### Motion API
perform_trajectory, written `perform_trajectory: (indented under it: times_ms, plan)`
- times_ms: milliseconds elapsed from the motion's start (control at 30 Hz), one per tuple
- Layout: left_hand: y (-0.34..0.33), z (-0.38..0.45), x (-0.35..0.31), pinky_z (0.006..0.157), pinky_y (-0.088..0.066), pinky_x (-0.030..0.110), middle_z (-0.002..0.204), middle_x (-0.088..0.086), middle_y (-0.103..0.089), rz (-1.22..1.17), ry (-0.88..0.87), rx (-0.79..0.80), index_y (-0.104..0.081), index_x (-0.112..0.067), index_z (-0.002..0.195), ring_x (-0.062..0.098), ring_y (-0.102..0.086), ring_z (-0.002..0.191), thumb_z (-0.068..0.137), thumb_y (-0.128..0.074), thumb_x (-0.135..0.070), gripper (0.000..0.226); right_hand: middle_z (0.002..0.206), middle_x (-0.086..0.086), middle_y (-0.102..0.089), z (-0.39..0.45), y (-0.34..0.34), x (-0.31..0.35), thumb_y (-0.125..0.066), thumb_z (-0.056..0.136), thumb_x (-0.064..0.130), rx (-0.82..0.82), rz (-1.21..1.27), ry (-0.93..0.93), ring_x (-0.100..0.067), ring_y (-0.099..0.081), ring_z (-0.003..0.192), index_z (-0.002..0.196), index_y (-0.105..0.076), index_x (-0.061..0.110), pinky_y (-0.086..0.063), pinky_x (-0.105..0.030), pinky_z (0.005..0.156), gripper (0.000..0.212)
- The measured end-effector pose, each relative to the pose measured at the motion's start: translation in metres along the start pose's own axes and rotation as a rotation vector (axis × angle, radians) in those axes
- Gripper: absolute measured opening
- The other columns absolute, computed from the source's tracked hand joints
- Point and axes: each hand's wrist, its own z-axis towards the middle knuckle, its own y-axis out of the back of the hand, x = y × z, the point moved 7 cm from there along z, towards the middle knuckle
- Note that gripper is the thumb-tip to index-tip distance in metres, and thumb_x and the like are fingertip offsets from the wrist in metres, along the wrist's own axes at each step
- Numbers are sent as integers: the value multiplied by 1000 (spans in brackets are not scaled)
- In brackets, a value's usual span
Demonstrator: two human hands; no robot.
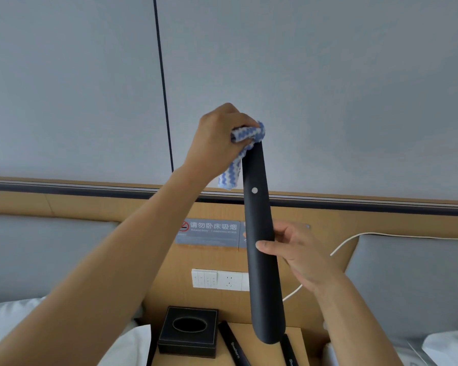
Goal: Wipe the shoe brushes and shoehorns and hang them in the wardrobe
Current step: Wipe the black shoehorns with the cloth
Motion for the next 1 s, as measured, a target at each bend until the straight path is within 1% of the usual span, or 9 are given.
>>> perform_trajectory:
  times_ms: [100,233,367,467,600,667,733,833,1000]
  plan:
    - [-12,-16,-8,71,-50,32,94,13,-66,-28,-41,-6,-78,-6,101,24,-65,78,80,-77,-2,22,105,6,-75,-3,2,-4,-71,88,12,-8,15,5,-11,-68,104,100,-77,30,-52,-41,97,22]
    - [-32,-42,-13,70,-51,31,96,13,-67,-75,-60,71,-78,-4,99,25,-66,79,81,-76,-1,18,107,-2,-75,-5,6,-14,-71,87,6,-30,99,-11,-19,-68,107,103,-77,20,-50,-46,100,22]
    - [-55,-76,-26,70,-51,32,97,14,-66,-152,-100,205,-79,-4,98,24,-66,80,79,-76,4,21,107,-3,-75,-8,12,-19,-69,88,4,-38,153,-35,-20,-69,105,103,-77,23,-52,-43,96,26]
    - [-68,-99,-34,69,-51,33,96,11,-67,-183,-128,276,-79,-6,97,22,-67,80,78,-76,2,21,109,-5,-74,-13,17,-28,-67,90,7,-38,166,-47,-24,-67,110,105,-76,22,-52,-47,98,23]
    - [-86,-130,-39,68,-51,35,95,10,-66,-232,-143,414,-79,-7,97,23,-65,81,75,-80,3,24,114,-8,-73,-27,21,-49,-63,93,18,-1,254,-107,-25,-67,113,109,-75,24,-55,-40,94,20]
    - [-95,-146,-39,69,-51,33,97,11,-66,-279,-138,467,-79,-6,98,23,-66,82,75,-80,3,24,116,-7,-72,-37,20,-63,-62,89,26,21,336,-168,-23,-67,113,109,-75,23,-58,-34,89,24]
    - [-105,-162,-37,70,-51,31,99,10,-65,-309,-113,504,-79,-7,100,21,-65,84,75,-80,3,27,117,-8,-72,-47,19,-79,-66,86,32,25,383,-208,-23,-67,114,110,-76,23,-58,-34,89,28]
    - [-121,-183,-38,71,-51,31,102,5,-63,-321,-89,552,-77,-9,102,18,-64,87,75,-81,0,29,117,-7,-73,-63,21,-103,-65,88,29,-23,399,-262,-22,-67,114,109,-76,25,-57,-33,91,25]
    - [-144,-216,-40,73,-51,34,102,4,-64,-338,-64,591,-75,-10,102,19,-63,88,74,-82,-4,29,122,-13,-69,-89,25,-137,-58,95,22,-19,389,-311,-26,-64,117,118,-71,18,-56,-32,90,27]
